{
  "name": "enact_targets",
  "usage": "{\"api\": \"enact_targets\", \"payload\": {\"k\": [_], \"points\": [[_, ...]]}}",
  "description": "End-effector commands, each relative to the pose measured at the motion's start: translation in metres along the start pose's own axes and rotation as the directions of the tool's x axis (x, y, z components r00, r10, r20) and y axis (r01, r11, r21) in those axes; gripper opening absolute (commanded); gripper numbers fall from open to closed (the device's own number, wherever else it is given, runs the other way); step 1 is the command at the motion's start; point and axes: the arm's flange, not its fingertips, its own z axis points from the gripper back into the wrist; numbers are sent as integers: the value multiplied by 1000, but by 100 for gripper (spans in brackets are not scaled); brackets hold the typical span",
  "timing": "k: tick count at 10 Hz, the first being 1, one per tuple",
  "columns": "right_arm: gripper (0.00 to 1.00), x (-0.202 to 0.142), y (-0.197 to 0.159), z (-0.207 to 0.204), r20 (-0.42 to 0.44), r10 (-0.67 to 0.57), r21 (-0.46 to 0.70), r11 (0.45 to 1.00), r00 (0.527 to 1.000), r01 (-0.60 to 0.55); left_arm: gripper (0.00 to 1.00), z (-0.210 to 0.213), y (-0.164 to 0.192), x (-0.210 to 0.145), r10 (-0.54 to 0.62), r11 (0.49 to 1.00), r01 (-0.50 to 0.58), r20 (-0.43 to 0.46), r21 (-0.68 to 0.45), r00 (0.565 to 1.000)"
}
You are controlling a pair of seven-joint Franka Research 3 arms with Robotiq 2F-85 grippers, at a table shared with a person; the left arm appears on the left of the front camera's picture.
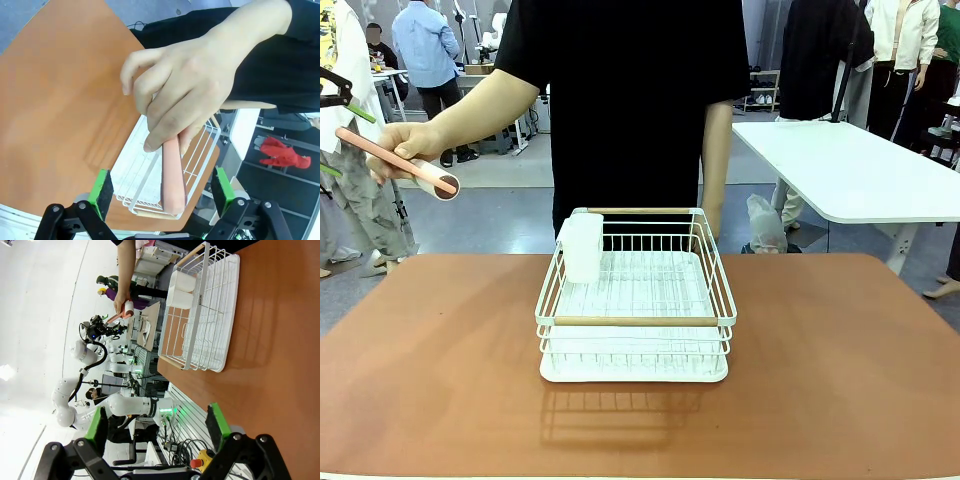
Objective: Clean the table.
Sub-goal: Pick up the Lint Roller when the human hands it over.
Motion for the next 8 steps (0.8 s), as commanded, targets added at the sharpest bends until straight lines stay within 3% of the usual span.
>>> {"api": "enact_targets", "payload": {"k": [1,3,4,5,6,8], "points": [[100,1,3,0,0,7,1,1000,1000,-7,100,-1,1,-3,-4,1000,4,30,20,1000],[100,1,3,0,0,7,1,1000,1000,-7,100,-3,-2,-2,-46,999,46,21,19,999],[100,1,3,0,0,7,1,1000,1000,-7,52,-2,-2,-2,-67,998,67,21,10,998],[100,1,3,0,0,7,1,1000,1000,-7,40,-2,-2,-2,-71,997,70,25,22,997],[100,1,3,0,0,7,1,1000,1000,-7,0,-2,-1,-2,-69,997,69,19,23,997],[100,1,3,0,0,7,1,1000,1000,-7,0,-5,0,-2,-68,997,68,15,30,998]]}}
